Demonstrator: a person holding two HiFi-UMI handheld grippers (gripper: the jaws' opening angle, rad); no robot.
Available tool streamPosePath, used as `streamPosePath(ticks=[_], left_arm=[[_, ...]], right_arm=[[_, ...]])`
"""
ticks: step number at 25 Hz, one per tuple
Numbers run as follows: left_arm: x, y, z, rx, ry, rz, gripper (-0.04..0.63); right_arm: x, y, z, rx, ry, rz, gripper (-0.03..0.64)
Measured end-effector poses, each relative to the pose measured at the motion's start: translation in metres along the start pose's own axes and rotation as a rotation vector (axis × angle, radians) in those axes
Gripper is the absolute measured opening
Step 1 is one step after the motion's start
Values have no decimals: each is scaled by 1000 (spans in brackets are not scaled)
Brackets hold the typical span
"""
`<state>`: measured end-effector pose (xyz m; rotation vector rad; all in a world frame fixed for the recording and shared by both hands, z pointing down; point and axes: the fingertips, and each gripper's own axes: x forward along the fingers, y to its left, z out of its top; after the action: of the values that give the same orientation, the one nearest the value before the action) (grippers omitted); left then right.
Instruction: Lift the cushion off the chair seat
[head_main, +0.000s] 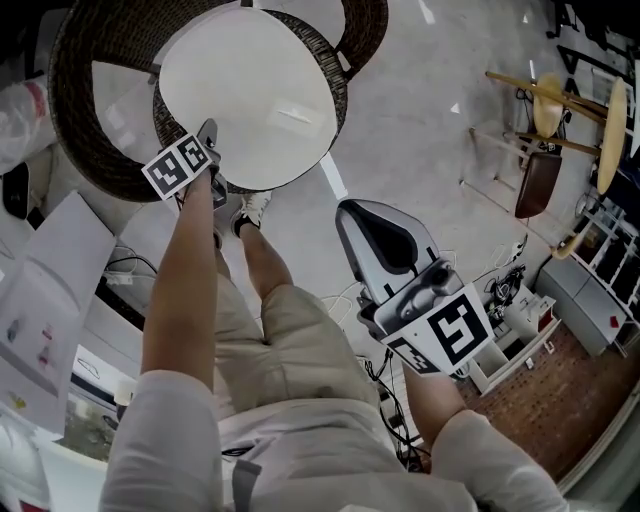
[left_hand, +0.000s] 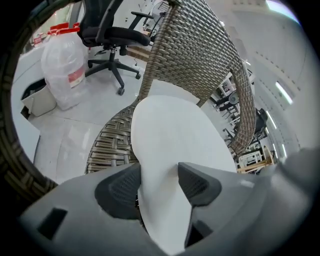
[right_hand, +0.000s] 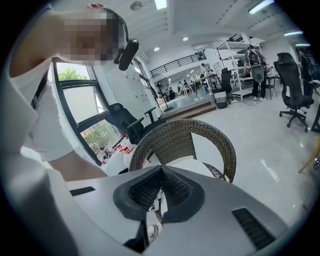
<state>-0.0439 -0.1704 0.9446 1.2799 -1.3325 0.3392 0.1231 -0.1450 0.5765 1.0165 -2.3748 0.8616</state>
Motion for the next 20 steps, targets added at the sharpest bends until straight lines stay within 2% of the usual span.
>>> streamPosePath(ticks=[3, 7, 11, 16, 20], left_arm=[[-1, -4, 1, 52, 7, -15, 191], [-6, -6, 2, 67, 22, -58, 147], [-12, -11, 4, 152, 28, -75, 92], [-23, -23, 9, 229, 10, -118, 57], [-37, -34, 16, 245, -21, -154, 48]], right_arm=[[0, 1, 1, 2, -3, -3, 2], [-2, 7, -5, 16, 2, -3, 2], [-3, 13, -8, 27, -5, -6, 2], [-8, 19, -2, 27, -29, -8, 2], [-15, 21, 1, 29, -43, -16, 2]])
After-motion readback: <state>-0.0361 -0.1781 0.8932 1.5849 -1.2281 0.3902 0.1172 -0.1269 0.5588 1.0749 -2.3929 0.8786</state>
